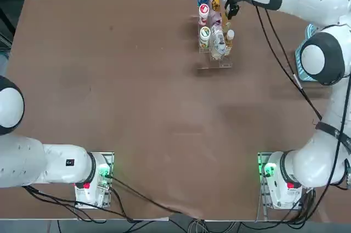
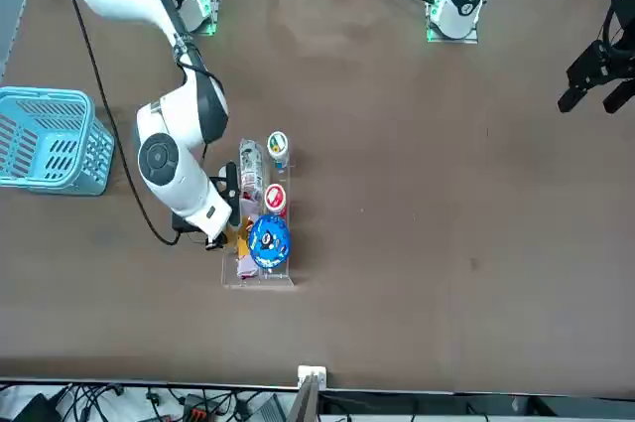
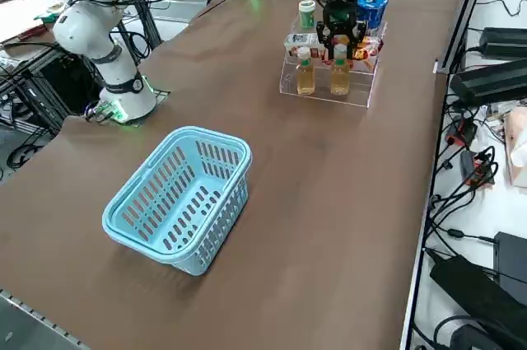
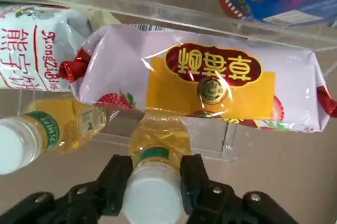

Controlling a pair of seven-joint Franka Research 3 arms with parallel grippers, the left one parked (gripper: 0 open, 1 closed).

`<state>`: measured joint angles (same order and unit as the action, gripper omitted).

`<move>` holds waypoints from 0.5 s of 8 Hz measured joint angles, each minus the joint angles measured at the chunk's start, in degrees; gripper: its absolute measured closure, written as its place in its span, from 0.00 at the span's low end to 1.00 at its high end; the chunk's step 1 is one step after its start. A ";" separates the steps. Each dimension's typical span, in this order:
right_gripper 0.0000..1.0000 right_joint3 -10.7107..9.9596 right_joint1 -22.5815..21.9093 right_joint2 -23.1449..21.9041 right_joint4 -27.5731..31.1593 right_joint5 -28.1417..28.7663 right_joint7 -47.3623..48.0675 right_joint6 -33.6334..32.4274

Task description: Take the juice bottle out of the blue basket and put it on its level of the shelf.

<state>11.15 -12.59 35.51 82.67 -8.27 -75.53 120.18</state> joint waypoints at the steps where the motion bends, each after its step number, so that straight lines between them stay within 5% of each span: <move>1: 0.46 0.00 0.00 0.04 0.00 0.13 0.20 0.00; 4: 0.46 0.00 0.00 0.39 0.00 0.63 1.34 -0.03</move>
<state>11.15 -12.59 35.90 82.67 -7.64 -74.18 120.14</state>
